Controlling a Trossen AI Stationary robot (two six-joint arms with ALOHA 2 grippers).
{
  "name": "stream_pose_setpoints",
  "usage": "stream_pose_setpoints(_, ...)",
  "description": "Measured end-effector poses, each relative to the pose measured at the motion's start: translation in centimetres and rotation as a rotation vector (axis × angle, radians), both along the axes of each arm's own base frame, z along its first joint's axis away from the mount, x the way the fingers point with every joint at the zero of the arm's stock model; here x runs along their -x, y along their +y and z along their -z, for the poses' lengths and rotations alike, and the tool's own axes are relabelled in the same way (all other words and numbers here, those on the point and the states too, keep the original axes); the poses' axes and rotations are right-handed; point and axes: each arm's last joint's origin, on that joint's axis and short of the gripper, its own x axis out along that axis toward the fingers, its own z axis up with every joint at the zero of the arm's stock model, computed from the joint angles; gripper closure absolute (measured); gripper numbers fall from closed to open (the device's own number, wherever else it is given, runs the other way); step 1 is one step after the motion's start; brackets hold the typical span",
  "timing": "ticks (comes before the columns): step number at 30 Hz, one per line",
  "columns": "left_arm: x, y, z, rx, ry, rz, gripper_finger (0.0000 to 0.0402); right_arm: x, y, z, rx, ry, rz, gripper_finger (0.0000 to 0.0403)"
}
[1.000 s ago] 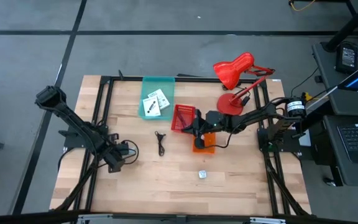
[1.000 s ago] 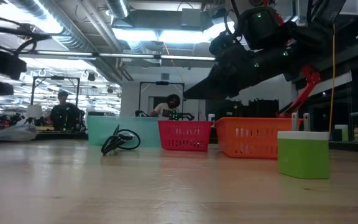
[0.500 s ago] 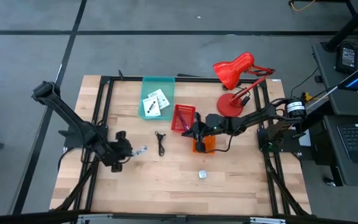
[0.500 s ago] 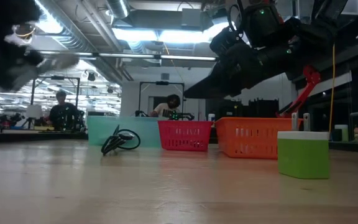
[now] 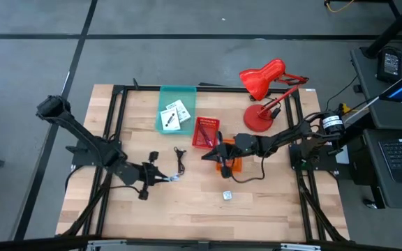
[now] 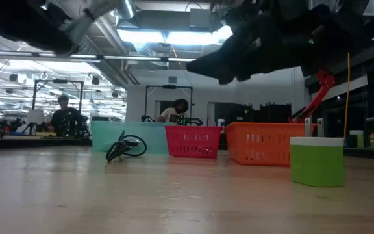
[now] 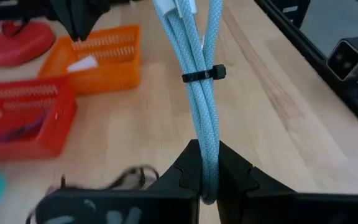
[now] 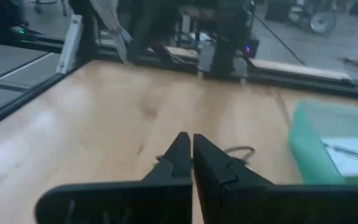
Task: Pick and place items into bin
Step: Put the blue charger cable into the red basket
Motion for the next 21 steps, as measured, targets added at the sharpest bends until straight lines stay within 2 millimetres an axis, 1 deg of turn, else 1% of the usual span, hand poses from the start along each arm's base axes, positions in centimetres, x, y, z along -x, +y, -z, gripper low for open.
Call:
stream_pose_setpoints(3, -1.4, 0.1, 0.4, -0.051, -0.046, 0.015, 0.0387, 0.0, 0.7, -0.1, 0.007, -0.015, -0.025, 0.0402)
stream_pose_setpoints(8, -3.3, 0.7, 0.4, -0.118, -0.139, 0.053, 0.0387, 0.2, 1.9, -0.2, -0.023, -0.022, -0.055, 0.0402)
stream_pose_setpoints(12, -4.4, 1.2, 0.4, -0.102, -0.188, 0.100, 0.0387, 0.3, 3.1, -0.6, -0.004, -0.062, -0.097, 0.0402)
stream_pose_setpoints(17, -5.5, 1.7, 1.0, -0.089, -0.200, 0.087, 0.0387, 0.6, 4.5, -0.7, -0.004, -0.078, -0.140, 0.0400)
stream_pose_setpoints(21, -6.6, 2.0, 1.8, -0.060, -0.231, 0.095, 0.0387, 0.7, 5.0, -0.7, -0.008, -0.077, -0.136, 0.0374)
